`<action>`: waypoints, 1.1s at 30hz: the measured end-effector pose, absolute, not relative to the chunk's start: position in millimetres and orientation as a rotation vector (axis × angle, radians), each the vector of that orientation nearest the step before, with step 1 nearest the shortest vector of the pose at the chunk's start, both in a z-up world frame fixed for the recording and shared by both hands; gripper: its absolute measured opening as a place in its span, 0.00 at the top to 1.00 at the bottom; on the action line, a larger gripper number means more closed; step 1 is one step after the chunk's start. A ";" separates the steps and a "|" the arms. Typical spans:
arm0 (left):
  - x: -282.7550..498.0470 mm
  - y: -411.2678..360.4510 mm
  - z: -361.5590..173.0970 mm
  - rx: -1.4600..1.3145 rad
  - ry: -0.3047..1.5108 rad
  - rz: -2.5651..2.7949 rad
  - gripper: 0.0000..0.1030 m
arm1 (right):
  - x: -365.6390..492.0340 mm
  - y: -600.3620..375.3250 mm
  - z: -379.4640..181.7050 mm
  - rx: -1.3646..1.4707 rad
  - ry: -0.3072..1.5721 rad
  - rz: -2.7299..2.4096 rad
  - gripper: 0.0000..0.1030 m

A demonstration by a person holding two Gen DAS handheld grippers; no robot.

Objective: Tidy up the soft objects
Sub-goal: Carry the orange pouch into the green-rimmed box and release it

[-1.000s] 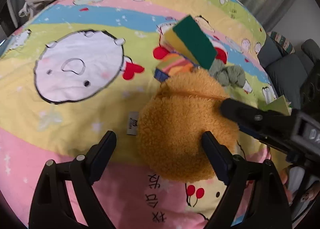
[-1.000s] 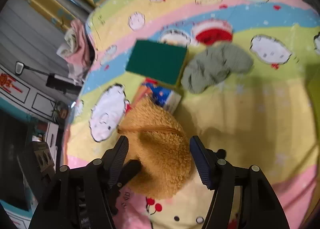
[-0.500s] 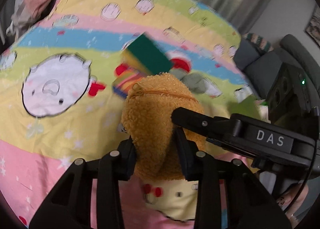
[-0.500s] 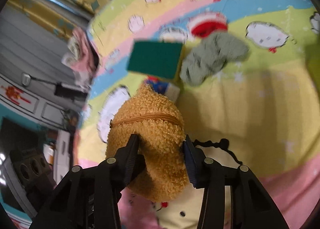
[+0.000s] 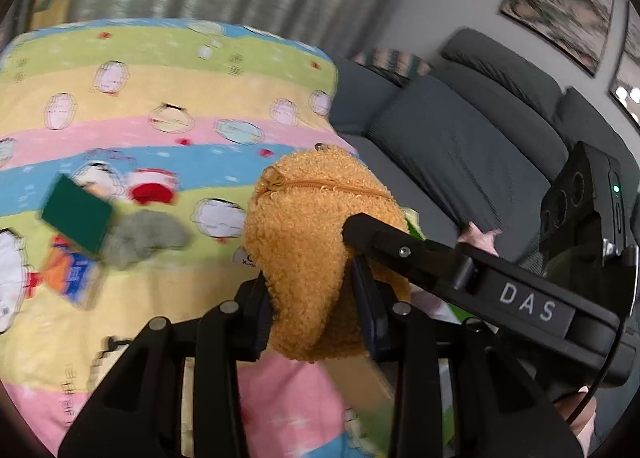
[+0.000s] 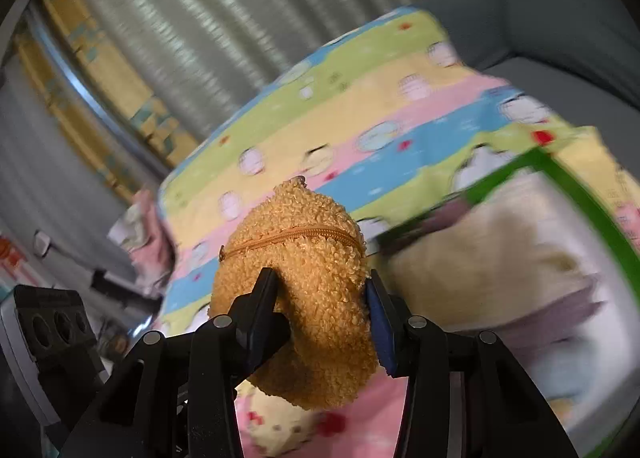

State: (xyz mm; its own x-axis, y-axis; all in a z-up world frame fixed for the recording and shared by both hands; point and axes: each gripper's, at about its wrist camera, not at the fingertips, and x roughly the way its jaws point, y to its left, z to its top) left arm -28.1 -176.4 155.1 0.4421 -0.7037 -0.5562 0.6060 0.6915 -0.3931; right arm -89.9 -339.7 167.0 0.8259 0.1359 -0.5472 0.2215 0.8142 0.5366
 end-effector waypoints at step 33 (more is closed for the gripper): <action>-15.9 -289.2 97.4 0.094 0.921 -0.783 0.62 | -88.3 -439.8 92.0 0.730 0.812 -0.308 0.51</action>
State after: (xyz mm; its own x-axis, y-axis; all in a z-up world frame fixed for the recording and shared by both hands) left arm -15.9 -289.2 97.4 0.3549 -0.5662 -0.7439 0.6429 0.7255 -0.2455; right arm -88.3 -439.8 92.0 0.6619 0.0202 -0.7494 0.5116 0.7185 0.4713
